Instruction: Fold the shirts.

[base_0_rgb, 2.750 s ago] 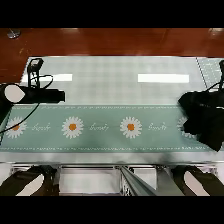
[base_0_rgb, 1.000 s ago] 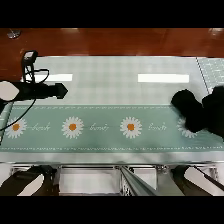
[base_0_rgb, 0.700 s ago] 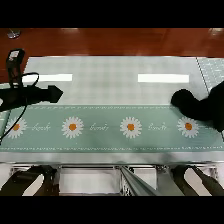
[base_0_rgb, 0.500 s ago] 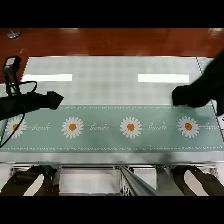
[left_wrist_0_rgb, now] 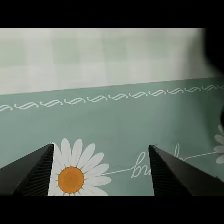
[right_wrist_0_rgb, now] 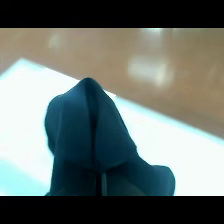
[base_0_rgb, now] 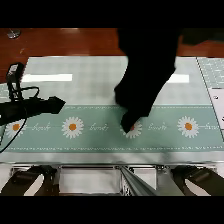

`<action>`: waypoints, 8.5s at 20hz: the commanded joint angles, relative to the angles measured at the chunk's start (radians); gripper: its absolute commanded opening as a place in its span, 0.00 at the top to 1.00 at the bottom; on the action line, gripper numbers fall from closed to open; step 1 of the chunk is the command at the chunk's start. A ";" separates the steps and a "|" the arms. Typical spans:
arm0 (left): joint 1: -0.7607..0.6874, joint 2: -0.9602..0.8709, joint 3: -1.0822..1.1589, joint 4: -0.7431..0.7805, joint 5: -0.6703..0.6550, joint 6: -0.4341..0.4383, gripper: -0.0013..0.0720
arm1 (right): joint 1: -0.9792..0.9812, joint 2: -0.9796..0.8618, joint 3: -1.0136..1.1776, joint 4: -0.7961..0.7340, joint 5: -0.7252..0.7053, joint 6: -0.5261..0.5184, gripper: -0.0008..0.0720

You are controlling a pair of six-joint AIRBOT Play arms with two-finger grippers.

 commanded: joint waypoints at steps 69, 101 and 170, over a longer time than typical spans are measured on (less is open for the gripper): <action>-0.257 -0.894 0.366 -0.715 -0.155 0.458 0.95 | -0.200 0.044 -1.211 0.538 -0.373 0.089 0.14; -0.044 -0.190 0.901 -0.306 -0.427 0.243 0.95 | -0.051 0.221 0.041 -0.003 0.357 0.093 0.96; 0.088 -0.452 0.898 -0.440 -0.235 0.365 0.95 | -0.103 -0.103 0.158 0.013 0.056 0.113 0.96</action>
